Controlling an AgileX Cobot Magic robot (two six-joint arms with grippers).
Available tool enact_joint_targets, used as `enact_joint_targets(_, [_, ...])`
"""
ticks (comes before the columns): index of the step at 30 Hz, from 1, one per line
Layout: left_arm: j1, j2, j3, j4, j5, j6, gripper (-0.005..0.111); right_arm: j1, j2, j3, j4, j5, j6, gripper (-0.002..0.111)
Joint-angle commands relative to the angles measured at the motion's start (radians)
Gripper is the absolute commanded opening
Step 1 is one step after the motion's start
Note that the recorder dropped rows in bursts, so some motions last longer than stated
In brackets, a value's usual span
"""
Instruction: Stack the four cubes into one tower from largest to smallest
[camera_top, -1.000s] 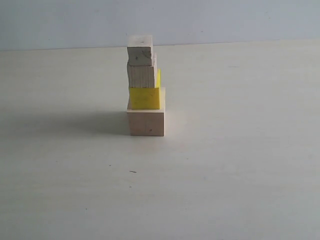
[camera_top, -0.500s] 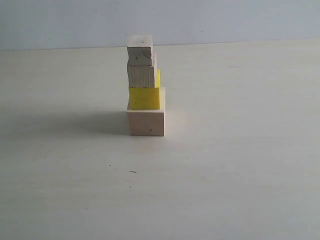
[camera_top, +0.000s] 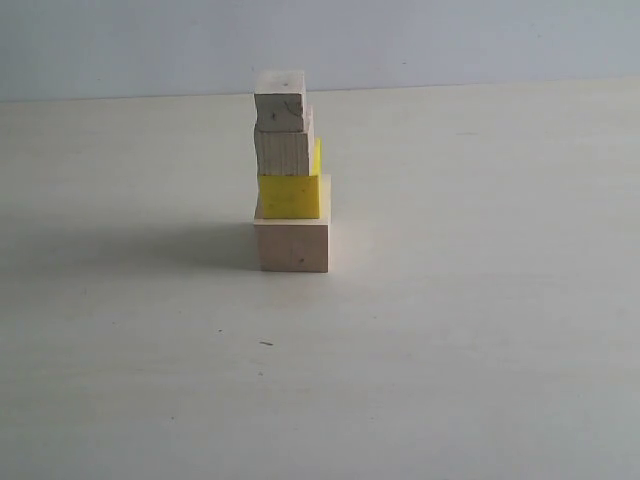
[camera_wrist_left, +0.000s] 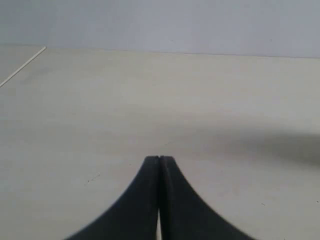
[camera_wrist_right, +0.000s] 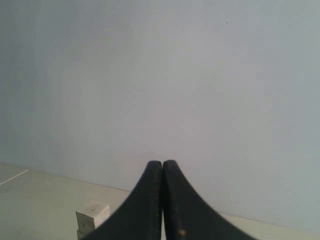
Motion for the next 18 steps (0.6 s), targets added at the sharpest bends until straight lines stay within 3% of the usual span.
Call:
enact_joint_targets(1, [-0.006,-0.005,0.003,0.005,-0.016,-0.004,0.000,-0.005,-0.004,0.005,0.000,0.003,0.004,0.000])
enact_joint_targets(18, [-0.006,-0.005,0.003,0.067,-0.016,-0.004,0.000,-0.005,-0.004,0.005,0.003,0.003,0.004,0.000])
